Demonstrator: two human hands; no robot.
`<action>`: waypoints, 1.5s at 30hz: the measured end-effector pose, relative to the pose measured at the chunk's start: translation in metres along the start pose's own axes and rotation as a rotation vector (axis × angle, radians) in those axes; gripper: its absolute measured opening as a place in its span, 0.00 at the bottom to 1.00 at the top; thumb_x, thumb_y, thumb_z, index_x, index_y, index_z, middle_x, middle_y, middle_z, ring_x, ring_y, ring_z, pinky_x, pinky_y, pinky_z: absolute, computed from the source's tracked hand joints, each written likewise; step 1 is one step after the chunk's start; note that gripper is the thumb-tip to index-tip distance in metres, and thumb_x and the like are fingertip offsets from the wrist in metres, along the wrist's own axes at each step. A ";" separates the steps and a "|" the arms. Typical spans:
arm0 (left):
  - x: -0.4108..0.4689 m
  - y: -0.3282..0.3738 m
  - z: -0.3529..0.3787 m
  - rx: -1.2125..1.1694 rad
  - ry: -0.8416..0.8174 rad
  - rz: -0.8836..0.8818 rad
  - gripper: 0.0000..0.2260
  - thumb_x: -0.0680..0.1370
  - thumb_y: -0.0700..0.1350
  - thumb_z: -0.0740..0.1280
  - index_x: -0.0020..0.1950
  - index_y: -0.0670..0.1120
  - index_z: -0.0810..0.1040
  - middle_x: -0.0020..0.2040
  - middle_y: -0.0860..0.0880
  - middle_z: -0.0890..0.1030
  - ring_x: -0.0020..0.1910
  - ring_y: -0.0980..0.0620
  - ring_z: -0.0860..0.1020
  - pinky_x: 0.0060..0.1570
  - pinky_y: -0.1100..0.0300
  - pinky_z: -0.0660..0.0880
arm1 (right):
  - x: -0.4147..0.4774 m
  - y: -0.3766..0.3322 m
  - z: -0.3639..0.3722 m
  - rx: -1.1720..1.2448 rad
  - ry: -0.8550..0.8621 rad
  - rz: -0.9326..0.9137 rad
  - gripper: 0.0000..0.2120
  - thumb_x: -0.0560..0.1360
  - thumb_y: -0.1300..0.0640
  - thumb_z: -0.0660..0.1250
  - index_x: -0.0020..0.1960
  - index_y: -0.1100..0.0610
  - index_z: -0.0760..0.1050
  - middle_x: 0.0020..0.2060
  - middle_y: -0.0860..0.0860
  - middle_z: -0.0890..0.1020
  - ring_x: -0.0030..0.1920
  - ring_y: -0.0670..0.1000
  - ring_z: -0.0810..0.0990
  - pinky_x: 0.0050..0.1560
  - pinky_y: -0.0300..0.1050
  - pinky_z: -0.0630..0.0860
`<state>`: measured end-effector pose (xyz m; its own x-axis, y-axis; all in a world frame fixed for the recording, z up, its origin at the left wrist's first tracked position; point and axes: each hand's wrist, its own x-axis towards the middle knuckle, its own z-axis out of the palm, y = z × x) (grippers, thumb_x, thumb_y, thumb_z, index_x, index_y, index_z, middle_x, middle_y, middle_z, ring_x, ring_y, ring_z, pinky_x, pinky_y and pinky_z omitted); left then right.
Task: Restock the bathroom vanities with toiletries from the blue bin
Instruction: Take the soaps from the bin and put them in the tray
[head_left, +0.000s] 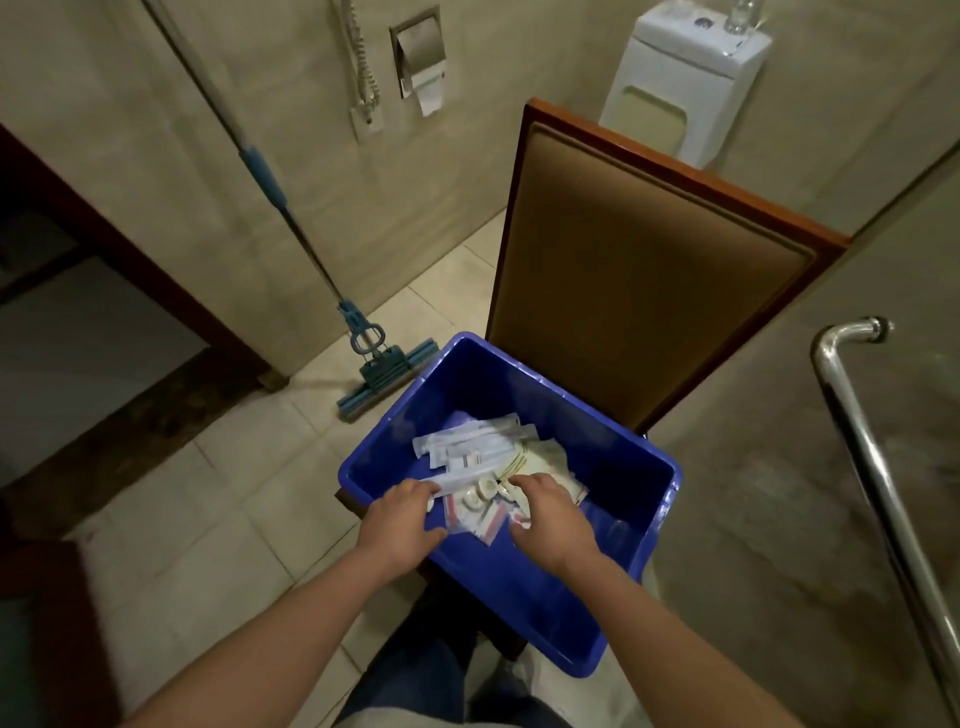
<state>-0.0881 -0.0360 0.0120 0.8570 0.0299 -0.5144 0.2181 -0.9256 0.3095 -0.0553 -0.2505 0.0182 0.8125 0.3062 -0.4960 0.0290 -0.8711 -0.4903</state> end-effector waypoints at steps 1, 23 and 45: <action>0.008 -0.001 0.001 -0.004 -0.020 0.005 0.28 0.74 0.55 0.69 0.72 0.52 0.66 0.67 0.52 0.71 0.64 0.51 0.71 0.62 0.55 0.71 | 0.005 0.001 0.001 0.010 -0.005 0.013 0.28 0.77 0.55 0.64 0.75 0.50 0.63 0.70 0.49 0.67 0.68 0.52 0.67 0.58 0.46 0.74; 0.161 -0.033 0.093 -0.055 -0.400 0.007 0.27 0.74 0.50 0.70 0.71 0.50 0.67 0.68 0.48 0.70 0.62 0.47 0.74 0.60 0.51 0.72 | 0.133 0.048 0.110 0.309 -0.050 0.282 0.27 0.75 0.55 0.68 0.73 0.51 0.66 0.70 0.49 0.70 0.66 0.51 0.71 0.61 0.42 0.70; 0.179 -0.044 0.133 -0.093 -0.335 0.080 0.23 0.74 0.43 0.69 0.68 0.53 0.70 0.63 0.49 0.73 0.55 0.48 0.77 0.55 0.49 0.75 | 0.167 0.069 0.162 0.200 0.032 0.177 0.18 0.71 0.56 0.70 0.60 0.51 0.73 0.57 0.50 0.73 0.44 0.54 0.79 0.39 0.49 0.76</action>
<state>-0.0063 -0.0399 -0.2005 0.6755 -0.1812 -0.7148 0.2113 -0.8811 0.4231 -0.0124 -0.1977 -0.2148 0.8126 0.1409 -0.5656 -0.2284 -0.8158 -0.5313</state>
